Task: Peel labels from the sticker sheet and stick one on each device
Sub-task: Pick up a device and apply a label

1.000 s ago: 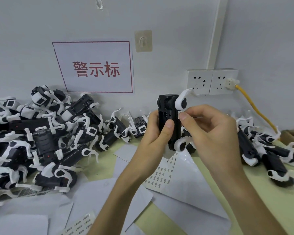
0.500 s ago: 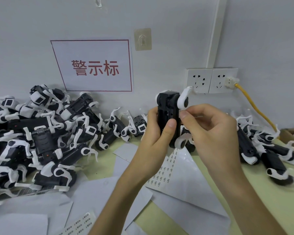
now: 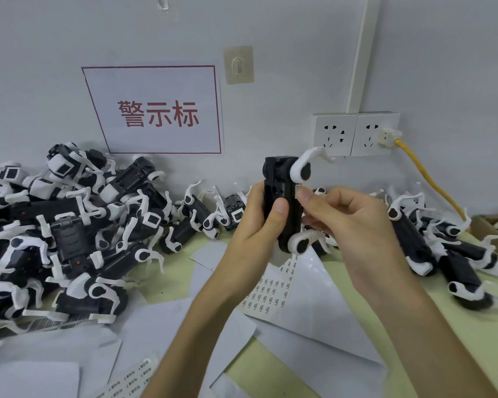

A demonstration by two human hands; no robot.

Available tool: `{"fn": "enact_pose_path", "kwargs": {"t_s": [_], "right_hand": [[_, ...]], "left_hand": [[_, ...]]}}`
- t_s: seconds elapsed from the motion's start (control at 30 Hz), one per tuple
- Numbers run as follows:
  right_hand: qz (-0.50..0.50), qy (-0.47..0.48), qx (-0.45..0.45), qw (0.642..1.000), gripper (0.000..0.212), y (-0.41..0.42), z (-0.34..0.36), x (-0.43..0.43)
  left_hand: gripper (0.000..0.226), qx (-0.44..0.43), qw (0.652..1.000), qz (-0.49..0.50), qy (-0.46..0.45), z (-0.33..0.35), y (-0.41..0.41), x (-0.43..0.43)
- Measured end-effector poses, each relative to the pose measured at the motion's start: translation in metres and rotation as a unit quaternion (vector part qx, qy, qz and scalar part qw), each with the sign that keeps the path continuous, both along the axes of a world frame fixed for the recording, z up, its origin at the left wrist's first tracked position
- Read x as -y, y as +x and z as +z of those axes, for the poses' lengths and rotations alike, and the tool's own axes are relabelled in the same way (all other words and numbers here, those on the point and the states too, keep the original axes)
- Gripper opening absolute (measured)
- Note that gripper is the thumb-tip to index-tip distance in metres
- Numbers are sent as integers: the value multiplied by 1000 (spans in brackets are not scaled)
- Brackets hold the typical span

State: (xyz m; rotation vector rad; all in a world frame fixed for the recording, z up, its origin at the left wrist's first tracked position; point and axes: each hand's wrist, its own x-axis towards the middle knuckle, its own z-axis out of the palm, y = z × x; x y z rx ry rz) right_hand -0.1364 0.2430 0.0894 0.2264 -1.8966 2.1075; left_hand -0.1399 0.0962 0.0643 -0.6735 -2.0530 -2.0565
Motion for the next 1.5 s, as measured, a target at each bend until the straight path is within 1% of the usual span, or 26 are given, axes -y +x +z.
{"fn": "enact_pose_path", "kwargs": {"t_s": [0.03, 0.1, 0.2, 0.27, 0.37, 0.47, 0.5, 0.57, 0.67, 0.87, 1.1, 1.23, 1.33, 1.4, 1.5], "right_hand": [[28, -1, 9, 1000, 39, -1, 0, -2], [76, -10, 13, 997, 32, -4, 0, -6], [104, 1, 0, 995, 25, -6, 2, -14], [104, 31, -32, 994, 22, -4, 3, -13], [67, 55, -79, 993, 41, -2, 3, -8], [83, 49, -87, 992, 50, -1, 3, -6], [97, 43, -82, 991, 50, -2, 2, -7], [118, 30, -79, 989, 41, -1, 2, -9], [142, 46, -89, 985, 29, -2, 3, -11], [165, 67, -87, 980, 25, -6, 0, -22], [177, 67, -87, 978, 26, -8, -5, -18], [158, 69, -111, 979, 28, -6, -5, -14], [168, 72, -131, 974, 27, -5, -5, -13], [180, 82, -126, 972, 27, -6, -4, -17], [184, 98, -108, 972, 26, -6, -5, -20]], "left_hand": [[39, 31, 999, -14, 21, 0, 0, 0], [43, 87, 993, -40, 65, 0, -1, -1], [53, 124, 986, -67, 91, -2, -3, -1], [54, 124, 985, -78, 92, -3, -4, -3], [53, 112, 987, -88, 76, -4, -2, -5], [50, 101, 990, -88, 52, -3, -1, -6], [50, 100, 990, -90, 48, -3, 0, -5], [49, 107, 987, -104, 50, -3, 0, -3], [46, 108, 987, -113, 35, -5, 0, -1], [35, 94, 991, -98, -10, -6, -2, -2], [42, 101, 990, -98, 21, -7, -3, -2], [48, 107, 990, -86, 20, -6, -4, -2], [49, 122, 988, -92, 34, -6, -3, -1], [48, 130, 986, -97, 43, -6, -2, -1], [56, 149, 981, -104, 67, -5, -1, -3]]}}
